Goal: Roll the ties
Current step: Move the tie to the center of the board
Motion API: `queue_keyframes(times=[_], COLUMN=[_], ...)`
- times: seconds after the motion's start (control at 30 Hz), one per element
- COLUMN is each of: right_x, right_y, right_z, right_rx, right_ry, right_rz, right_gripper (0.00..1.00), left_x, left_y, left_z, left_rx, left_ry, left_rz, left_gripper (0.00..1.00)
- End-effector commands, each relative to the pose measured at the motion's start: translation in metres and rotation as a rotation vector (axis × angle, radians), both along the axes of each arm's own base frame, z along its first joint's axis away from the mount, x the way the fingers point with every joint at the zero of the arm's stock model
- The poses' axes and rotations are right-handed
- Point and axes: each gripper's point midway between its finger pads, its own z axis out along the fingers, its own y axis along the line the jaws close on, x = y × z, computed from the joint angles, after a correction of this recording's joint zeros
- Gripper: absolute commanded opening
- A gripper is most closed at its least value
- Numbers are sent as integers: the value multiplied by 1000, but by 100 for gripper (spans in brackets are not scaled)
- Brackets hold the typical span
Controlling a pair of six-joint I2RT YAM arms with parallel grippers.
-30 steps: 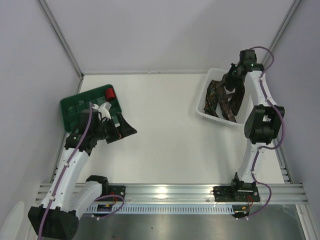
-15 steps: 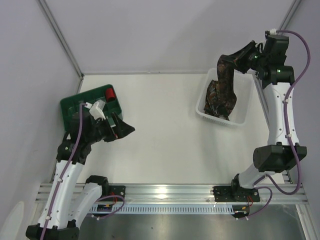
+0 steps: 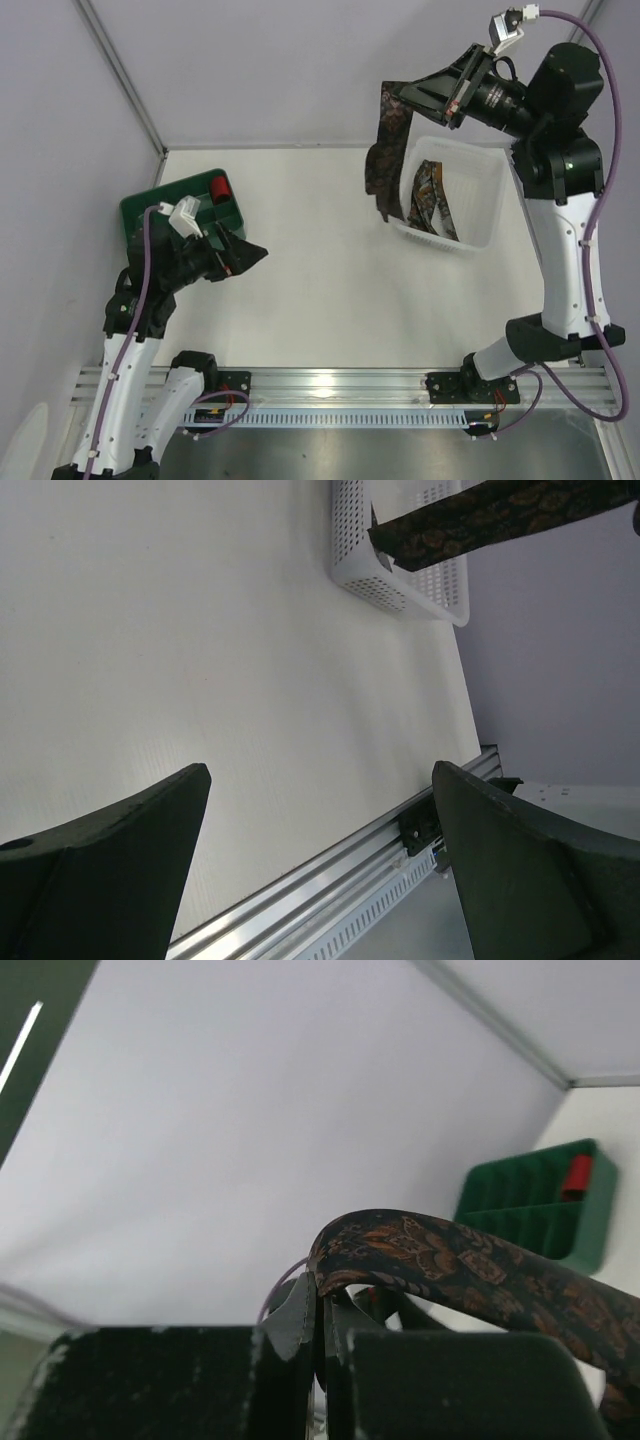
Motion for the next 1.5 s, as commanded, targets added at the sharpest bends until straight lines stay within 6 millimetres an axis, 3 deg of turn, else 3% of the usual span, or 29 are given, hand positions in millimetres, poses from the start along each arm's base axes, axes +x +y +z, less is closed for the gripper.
queue_keyframes(times=[0.0,0.07,0.2,0.23,0.27,0.33,0.4,0.5,0.53,0.57,0.63,0.7,0.77,0.8,0.83,0.87,0.9,0.93,1.03,1.13,1.17,1.2,1.27,1.3,1.37,1.43,1.47], right_x=[-80,-101,-122,-116,-132,-145,-159,-168,-161,-146,-141,-108,-86,-59,-49,-40,-28,-21,-22,-24,-20,-20,-16,-14,-12,-6,-5], right_y=[6,1,-5,-2,-4,-2,2,18,25,41,74,116,133,148,152,152,157,157,157,161,165,166,170,167,156,146,138], right_z=[57,65,42,23,21,-3,-36,-82,-97,-123,-163,-230,-286,-335,-356,-390,-401,-454,-509,-532,-532,-531,-519,-515,-487,-473,-454], right_rx=[75,81,66,64,70,56,32,-13,-20,-12,-47,-142,-278,-382,-446,-540,-578,-668,-723,-705,-690,-692,-682,-690,-719,-727,-728], right_ry=[-185,-201,-65,24,45,150,285,447,497,604,748,891,1007,1062,1093,1142,1141,1230,1362,1373,1343,1325,1237,1207,1071,990,928], right_rz=[171,183,215,228,243,298,355,394,377,383,444,462,388,360,327,268,242,203,158,149,164,178,236,238,250,237,231], right_gripper=[0,0,0,0,0,0,0,0,0,0,0,0,0,0,0,0,0,0,0,6,25,36,55,61,88,95,100], left_x=[-2,-6,-16,-18,-21,-29,-36,-47,-51,-57,-64,-70,-79,-81,-82,-85,-85,-85,-85,-83,-81,-80,-76,-74,-67,-61,-58], left_y=[-3,-3,3,5,7,12,15,19,21,22,23,24,23,24,25,27,29,30,32,31,30,29,25,22,16,13,13], left_z=[34,40,48,50,54,62,63,62,62,58,57,51,49,47,46,43,40,37,23,13,8,4,-9,-16,-33,-42,-44], left_rx=[-60,-76,-53,-47,-46,-34,-23,-4,0,9,19,36,52,70,81,95,113,121,143,133,130,123,109,100,83,95,103], left_ry=[-83,-93,-107,-115,-129,-164,-171,-175,-176,-153,-157,-133,-110,-105,-95,-69,-62,-45,20,76,91,112,173,208,267,305,313], left_rz=[4,6,34,44,51,77,88,95,103,103,99,90,66,57,57,58,57,61,69,69,71,74,58,44,25,10,6], left_gripper=[100,100,100,100,100,100,100,100,100,100,100,97,93,92,90,89,89,89,89,89,89,89,88,87,86,86,86])
